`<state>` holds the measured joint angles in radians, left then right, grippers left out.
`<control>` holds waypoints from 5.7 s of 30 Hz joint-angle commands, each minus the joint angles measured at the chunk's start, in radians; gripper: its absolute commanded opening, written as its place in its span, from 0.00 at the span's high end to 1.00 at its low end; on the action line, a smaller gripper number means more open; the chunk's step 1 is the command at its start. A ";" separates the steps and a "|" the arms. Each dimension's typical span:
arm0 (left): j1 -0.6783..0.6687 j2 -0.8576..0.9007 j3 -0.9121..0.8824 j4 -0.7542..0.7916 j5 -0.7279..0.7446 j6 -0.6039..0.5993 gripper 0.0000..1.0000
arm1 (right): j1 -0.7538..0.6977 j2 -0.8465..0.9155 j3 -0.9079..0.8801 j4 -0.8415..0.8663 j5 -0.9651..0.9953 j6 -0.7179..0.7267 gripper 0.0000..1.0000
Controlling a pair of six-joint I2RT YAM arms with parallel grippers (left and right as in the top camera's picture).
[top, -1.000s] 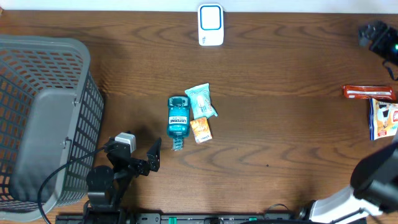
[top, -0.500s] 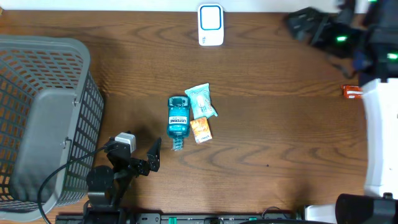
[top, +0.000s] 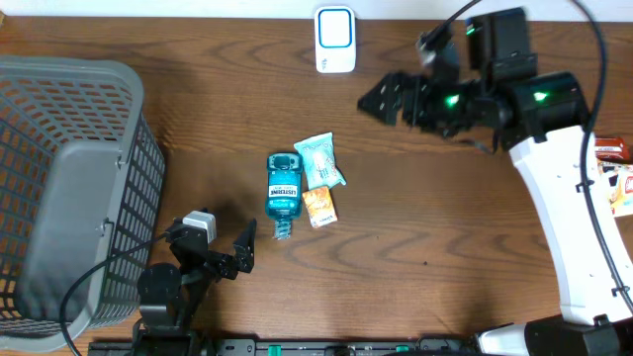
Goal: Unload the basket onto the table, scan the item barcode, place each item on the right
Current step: 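Move the right gripper back over the orange box, then grasp the orange box with the right gripper and lift it, then carry the orange box to the white scanner and hold it there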
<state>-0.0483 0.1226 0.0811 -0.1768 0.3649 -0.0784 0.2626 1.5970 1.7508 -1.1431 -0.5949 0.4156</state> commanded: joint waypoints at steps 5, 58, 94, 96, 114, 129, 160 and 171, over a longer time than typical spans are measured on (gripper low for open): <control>0.003 0.001 -0.014 -0.027 0.013 0.002 0.02 | 0.049 -0.003 0.001 -0.183 0.053 -0.020 0.06; 0.003 0.001 -0.014 -0.027 0.013 0.002 0.02 | 0.342 0.063 -0.846 0.732 0.244 1.013 0.32; 0.003 0.001 -0.014 -0.027 0.013 0.002 0.02 | 0.425 0.184 -0.848 0.815 0.356 1.099 0.45; 0.003 0.001 -0.014 -0.027 0.013 0.002 0.02 | 0.425 0.201 -0.848 0.816 0.357 1.099 0.50; 0.003 0.001 -0.014 -0.027 0.013 0.002 0.02 | 0.268 0.118 -0.848 0.790 -0.029 0.713 0.99; 0.003 0.001 -0.014 -0.027 0.013 0.002 0.02 | 0.146 0.064 -0.848 0.555 -0.747 0.435 0.99; 0.003 0.001 -0.014 -0.027 0.013 0.002 0.02 | 0.108 0.064 -0.848 0.624 -0.523 0.129 0.99; 0.003 0.001 -0.014 -0.027 0.013 0.002 0.02 | 0.083 0.064 -0.848 1.189 0.073 0.214 0.99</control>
<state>-0.0483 0.1230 0.0811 -0.1772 0.3653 -0.0784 0.3515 1.6745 0.8982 -0.0132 -0.8070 0.5709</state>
